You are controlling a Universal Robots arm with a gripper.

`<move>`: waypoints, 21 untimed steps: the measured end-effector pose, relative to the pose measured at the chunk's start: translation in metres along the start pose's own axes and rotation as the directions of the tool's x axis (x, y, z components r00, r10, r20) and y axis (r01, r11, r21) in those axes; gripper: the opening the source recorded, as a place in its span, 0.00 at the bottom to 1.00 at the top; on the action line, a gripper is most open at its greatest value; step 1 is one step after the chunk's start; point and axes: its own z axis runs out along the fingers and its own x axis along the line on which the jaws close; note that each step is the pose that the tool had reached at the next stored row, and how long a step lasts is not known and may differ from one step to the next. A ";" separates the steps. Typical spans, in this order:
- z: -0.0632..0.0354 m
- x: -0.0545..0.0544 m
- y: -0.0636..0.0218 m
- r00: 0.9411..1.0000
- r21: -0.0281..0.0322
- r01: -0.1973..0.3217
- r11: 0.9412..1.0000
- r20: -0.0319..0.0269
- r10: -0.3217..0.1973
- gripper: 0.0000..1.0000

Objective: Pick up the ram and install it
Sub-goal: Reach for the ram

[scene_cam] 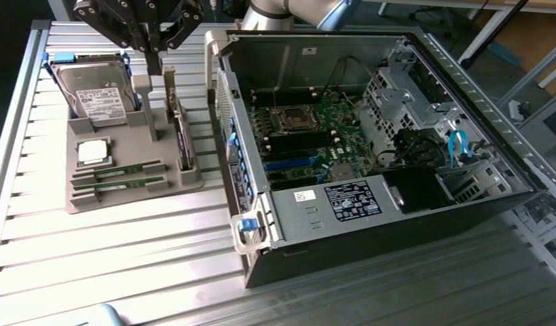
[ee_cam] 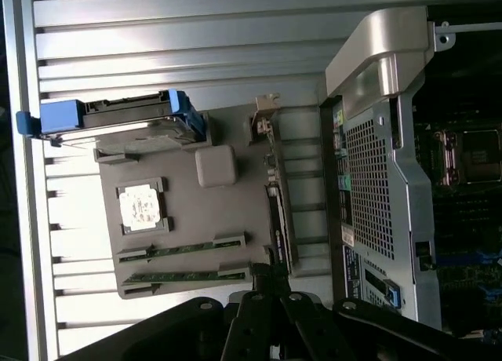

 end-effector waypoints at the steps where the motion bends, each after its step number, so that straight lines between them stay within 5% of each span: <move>1: 0.0000 0.000 -0.0010 1.000 0.000 0.000 1.000 0.000 0.000 0.11; 21: -0.0008 0.000 -0.0189 1.000 0.000 0.000 1.000 0.000 0.000 0.11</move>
